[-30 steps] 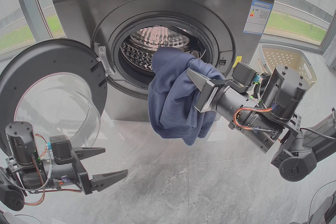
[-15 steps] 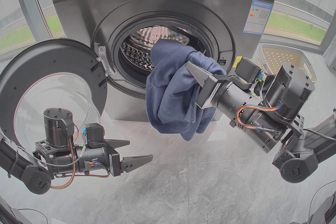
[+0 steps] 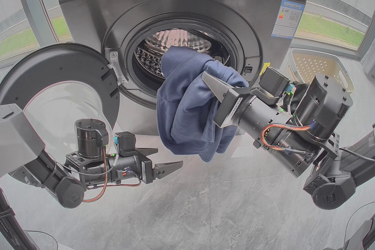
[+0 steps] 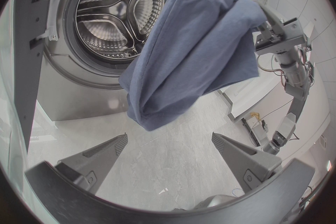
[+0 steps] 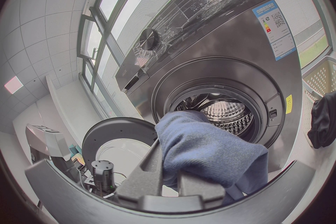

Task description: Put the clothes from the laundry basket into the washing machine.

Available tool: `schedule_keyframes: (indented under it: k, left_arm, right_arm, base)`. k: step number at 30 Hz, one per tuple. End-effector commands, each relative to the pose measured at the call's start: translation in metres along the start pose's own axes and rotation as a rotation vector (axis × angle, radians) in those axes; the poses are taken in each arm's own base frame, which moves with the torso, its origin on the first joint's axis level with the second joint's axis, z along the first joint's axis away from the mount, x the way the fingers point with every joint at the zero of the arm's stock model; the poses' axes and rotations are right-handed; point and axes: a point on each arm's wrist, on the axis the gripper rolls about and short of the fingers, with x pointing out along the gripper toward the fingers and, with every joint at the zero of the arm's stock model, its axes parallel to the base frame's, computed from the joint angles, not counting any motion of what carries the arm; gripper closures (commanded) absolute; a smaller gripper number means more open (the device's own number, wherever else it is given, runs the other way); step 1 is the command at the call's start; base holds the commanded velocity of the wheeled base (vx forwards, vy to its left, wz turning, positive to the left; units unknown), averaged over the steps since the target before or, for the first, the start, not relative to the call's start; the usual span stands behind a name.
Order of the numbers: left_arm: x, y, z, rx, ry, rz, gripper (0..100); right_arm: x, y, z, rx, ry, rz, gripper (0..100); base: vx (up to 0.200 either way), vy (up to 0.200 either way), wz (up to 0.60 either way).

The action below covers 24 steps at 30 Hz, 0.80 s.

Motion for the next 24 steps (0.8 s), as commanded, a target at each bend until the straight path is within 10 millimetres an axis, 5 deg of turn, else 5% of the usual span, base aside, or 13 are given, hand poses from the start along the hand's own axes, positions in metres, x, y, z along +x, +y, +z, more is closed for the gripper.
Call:
schedule_keyframes:
  k: [1, 24]
  left_arm:
    - [0.023, 0.012, -0.010, -0.025, 0.025, 0.004, 0]
    - [0.057, 0.007, -0.010, 0.011, -0.056, -0.058, 0]
  right_arm:
    - [-0.002, 0.001, -0.003, 0.000, 0.013, 0.002, 100]
    - [-0.006, 0.002, -0.006, 0.001, 0.018, 0.004, 100]
  base:
    - [0.000, 0.000, 0.00]
    - [0.000, 0.000, 0.00]
